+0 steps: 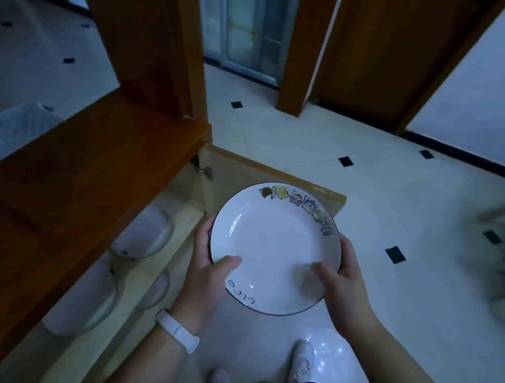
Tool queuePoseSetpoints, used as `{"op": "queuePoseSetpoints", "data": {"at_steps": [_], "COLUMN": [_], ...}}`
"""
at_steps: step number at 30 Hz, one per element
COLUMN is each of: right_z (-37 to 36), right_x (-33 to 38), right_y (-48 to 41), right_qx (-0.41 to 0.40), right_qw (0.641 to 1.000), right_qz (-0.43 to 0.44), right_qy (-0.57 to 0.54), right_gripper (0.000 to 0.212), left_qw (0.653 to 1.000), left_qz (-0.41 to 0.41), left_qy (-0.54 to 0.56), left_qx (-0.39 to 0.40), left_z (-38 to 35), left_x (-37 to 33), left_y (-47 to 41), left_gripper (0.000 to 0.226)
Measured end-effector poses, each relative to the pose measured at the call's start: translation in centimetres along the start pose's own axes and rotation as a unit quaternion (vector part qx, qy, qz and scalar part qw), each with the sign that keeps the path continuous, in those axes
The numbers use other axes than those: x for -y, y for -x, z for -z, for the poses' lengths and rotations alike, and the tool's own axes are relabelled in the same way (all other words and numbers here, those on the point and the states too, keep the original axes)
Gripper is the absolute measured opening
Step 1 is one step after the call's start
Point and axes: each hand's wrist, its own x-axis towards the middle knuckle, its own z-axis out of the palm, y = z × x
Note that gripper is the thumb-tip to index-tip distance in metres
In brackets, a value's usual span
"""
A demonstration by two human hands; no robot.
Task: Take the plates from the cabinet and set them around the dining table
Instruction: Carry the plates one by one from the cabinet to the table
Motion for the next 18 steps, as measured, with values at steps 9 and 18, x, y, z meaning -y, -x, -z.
{"op": "queuePoseSetpoints", "data": {"at_steps": [9, 18], "right_z": [9.3, 26.0], "right_x": [1.8, 3.4], "right_y": [-0.7, -0.8], "right_qx": [-0.045, -0.134], "right_qw": [0.998, 0.987], "right_qz": [0.030, 0.055], "right_qy": [-0.041, -0.066], "right_gripper": [0.054, 0.055], "left_qw": [0.999, 0.993], "left_qz": [-0.001, 0.010], "left_qy": [-0.015, -0.042], "left_qx": [0.035, 0.106], "left_z": [-10.3, -28.1], "left_x": [1.3, 4.8], "left_y": [-1.6, -1.2], "left_gripper": [0.059, 0.059]}}
